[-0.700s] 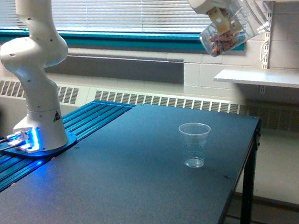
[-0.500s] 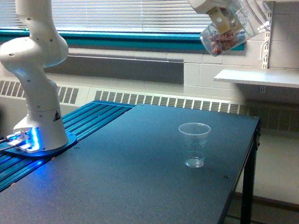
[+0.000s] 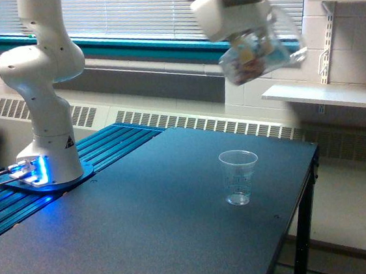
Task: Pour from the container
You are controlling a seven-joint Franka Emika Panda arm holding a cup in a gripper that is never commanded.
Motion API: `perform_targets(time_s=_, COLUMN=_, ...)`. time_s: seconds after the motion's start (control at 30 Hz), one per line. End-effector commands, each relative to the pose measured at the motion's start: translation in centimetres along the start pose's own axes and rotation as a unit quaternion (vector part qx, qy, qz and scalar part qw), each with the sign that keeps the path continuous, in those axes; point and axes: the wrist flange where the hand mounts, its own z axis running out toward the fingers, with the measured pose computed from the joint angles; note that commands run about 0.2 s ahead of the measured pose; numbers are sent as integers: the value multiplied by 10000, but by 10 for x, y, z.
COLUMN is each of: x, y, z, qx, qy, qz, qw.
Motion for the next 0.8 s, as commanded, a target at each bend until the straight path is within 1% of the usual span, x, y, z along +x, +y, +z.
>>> perform_targets(time_s=0.03, x=-9, y=14, z=-10, qx=33, qy=-61, qz=-417, qw=9991)
perform_targets(time_s=0.17, x=-26, y=17, z=-10, qx=32, qy=-163, qz=-433, qw=9989)
perform_targets(time_s=0.23, x=-35, y=17, z=-12, qx=85, qy=-210, qz=-413, qw=9989)
perform_targets(time_s=0.37, x=-56, y=15, z=-13, qx=11, qy=-251, qz=-498, qw=9984)
perform_targets(time_s=0.43, x=-66, y=13, z=-14, qx=56, qy=-283, qz=-482, qw=9984)
perform_targets(time_s=0.5, x=-78, y=12, z=-13, qx=52, qy=-327, qz=-496, qw=9982)
perform_targets(time_s=0.63, x=-106, y=6, z=-8, qx=64, qy=-480, qz=-602, qw=9970)
perform_targets(time_s=0.8, x=-140, y=5, z=0, qx=64, qy=-705, qz=-605, qw=9957)
